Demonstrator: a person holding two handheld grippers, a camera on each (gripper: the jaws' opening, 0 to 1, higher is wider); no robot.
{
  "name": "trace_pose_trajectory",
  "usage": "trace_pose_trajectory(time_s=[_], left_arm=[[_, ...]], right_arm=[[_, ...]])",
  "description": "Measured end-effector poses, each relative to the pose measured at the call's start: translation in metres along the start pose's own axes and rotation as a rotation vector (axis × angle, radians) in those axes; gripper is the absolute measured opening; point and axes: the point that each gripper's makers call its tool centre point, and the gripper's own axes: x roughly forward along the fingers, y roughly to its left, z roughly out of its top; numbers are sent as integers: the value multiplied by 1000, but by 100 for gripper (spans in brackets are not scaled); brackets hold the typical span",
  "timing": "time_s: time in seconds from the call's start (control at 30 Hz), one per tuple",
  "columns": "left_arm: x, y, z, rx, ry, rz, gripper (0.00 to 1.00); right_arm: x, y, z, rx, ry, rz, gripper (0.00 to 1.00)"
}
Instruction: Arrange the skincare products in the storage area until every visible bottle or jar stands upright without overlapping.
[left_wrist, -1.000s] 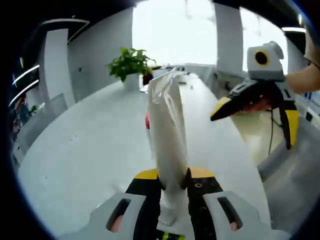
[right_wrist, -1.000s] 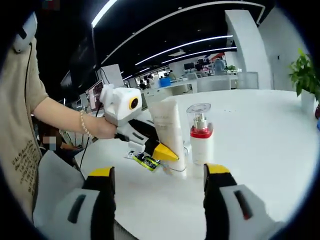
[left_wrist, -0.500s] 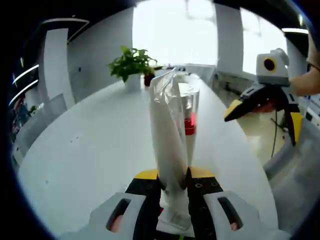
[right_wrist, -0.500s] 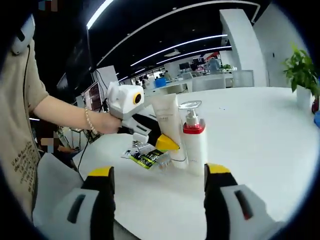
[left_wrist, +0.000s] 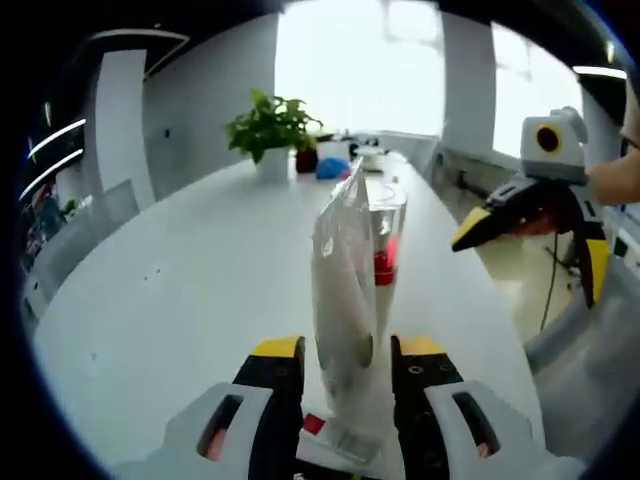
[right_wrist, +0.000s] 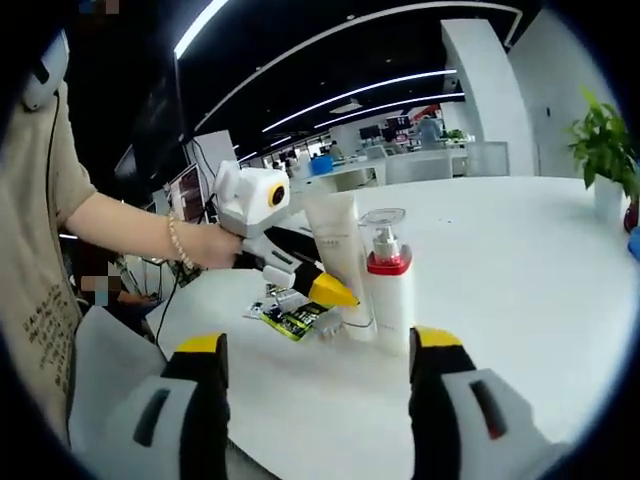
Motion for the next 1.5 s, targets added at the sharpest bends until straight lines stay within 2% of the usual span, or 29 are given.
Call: trace_pose_trajectory(time_s=[0.2,0.47,0.77,1.03,1.5], left_arm=[[-12,-3,-6,-34,36,5,44],[-41,-13,-10,-120,30,30,58],[-81,-20,-35,-220,52,94,73],[-117,-23,-61,-296,57,182,80],[-183,-36,-81,-406,2,333,89]], right_arm=[[0,3,4,-17,3,0,75],[4,11,8,-31,4,11,76],[1,15,13,-37,-6,12,77],[2,24,10,-33,-3,22,80],[1,48,5,-18,-6,39,85]])
